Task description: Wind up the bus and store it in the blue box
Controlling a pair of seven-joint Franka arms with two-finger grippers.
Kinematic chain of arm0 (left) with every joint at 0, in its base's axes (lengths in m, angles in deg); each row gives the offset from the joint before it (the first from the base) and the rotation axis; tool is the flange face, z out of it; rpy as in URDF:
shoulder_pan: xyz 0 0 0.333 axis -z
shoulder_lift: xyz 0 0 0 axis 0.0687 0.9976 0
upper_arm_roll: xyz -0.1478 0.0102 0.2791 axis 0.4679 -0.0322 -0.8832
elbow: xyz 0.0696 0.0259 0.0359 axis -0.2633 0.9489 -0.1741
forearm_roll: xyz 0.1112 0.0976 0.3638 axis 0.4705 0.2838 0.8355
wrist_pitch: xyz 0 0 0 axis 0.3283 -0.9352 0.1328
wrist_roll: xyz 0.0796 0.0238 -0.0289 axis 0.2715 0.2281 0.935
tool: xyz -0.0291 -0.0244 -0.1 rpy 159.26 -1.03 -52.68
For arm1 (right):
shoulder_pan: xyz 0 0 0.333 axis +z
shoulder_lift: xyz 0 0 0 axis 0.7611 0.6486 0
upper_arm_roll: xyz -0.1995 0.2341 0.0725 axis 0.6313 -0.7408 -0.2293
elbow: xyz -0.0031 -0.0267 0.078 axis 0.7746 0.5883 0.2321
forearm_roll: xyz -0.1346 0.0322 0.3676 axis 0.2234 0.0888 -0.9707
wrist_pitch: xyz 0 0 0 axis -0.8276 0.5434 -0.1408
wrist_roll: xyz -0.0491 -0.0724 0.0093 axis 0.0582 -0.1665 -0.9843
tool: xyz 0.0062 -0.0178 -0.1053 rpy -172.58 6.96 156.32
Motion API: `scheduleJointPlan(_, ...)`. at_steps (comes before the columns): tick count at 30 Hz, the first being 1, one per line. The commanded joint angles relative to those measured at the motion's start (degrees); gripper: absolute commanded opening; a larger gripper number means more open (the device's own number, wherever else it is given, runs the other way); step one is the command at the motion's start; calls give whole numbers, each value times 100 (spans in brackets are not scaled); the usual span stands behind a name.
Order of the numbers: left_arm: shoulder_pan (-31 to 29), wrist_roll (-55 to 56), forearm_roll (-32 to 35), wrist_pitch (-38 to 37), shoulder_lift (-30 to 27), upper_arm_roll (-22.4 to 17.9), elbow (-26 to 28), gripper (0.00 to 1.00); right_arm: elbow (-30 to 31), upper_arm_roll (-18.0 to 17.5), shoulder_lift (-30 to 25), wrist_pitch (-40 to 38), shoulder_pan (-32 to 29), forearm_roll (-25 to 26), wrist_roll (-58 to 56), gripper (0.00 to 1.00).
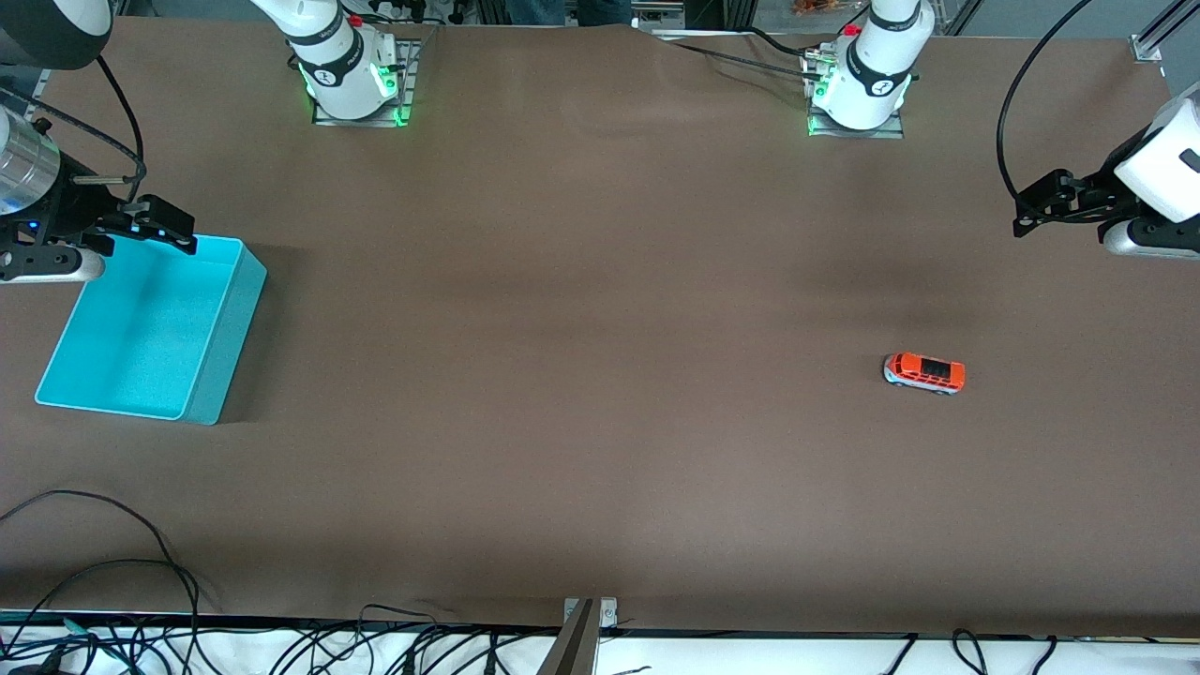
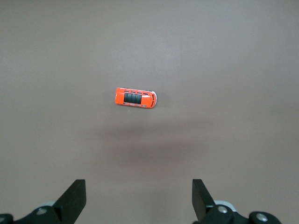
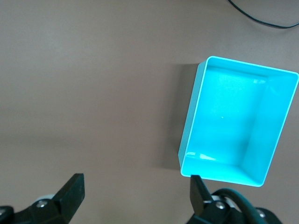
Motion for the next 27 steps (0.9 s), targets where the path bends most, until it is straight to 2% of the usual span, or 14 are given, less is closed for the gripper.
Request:
scheduleJointPlan(1,-54,49,-137,-184,74,7,-158,100,-111,-3,12,-89,-7,-75,25,100)
scheduleJointPlan(27,16,-4,-164,-237,74,16,-184,100,-111,-3,20,-81,-7,-75,25,100)
